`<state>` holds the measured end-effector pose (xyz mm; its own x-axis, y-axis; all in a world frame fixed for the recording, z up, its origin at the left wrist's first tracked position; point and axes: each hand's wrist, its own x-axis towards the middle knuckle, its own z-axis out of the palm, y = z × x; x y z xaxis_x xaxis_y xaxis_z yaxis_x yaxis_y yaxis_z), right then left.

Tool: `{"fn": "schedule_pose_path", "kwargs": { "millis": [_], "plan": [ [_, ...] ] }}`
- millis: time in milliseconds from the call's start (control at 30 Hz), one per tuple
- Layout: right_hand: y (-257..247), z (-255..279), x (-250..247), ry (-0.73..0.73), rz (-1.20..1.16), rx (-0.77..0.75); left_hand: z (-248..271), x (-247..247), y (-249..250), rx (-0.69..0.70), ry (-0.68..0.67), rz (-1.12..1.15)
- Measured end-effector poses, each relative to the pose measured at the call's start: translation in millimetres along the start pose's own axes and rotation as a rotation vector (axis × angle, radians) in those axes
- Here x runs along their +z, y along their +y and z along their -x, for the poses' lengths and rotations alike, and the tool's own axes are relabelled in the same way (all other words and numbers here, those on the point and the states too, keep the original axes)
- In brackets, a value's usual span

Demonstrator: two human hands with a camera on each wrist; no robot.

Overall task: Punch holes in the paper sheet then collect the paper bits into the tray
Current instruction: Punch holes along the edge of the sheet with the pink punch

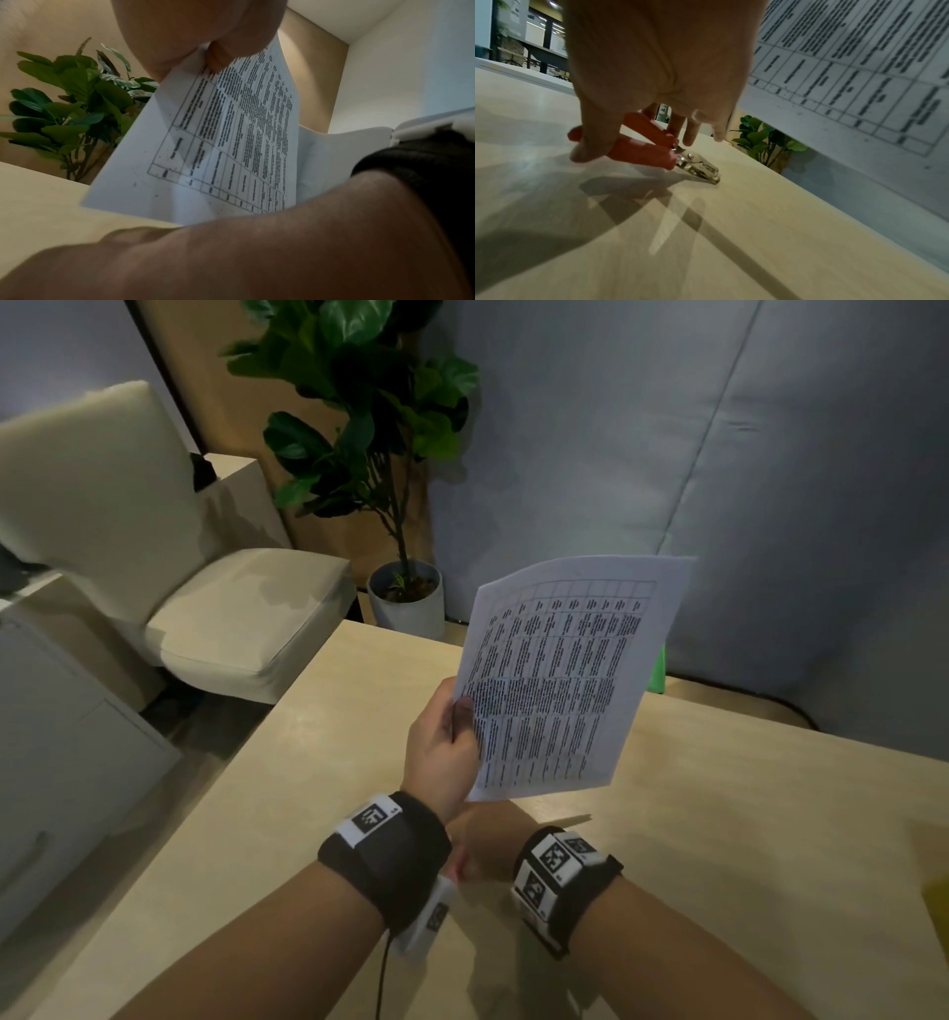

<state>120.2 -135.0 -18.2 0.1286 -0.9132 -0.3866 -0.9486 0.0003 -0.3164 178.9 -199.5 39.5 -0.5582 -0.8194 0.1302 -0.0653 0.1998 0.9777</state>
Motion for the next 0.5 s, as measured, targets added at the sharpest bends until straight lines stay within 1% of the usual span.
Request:
{"fn": "schedule_pose_path", "kwargs": {
  "millis": [133,200,267,367,433,500],
  "plan": [
    [20,20,-1,0.098,-0.067,-0.015,-1,15,13,0.025,-0.007,0.025],
    [32,34,-1,0.113,-0.176,-0.006,-4,22,19,0.058,0.007,0.041],
    [46,54,-4,0.157,-0.277,0.039,-7,29,25,0.095,0.031,0.058],
    [68,91,-7,0.314,-0.313,0.092,-8,42,33,0.136,0.065,0.039],
    [85,115,-7,0.391,-0.324,0.157,-7,48,36,0.133,0.075,0.036],
    [103,142,-8,0.440,-0.399,0.237,-5,56,38,0.123,0.070,0.042]
  ]
}}
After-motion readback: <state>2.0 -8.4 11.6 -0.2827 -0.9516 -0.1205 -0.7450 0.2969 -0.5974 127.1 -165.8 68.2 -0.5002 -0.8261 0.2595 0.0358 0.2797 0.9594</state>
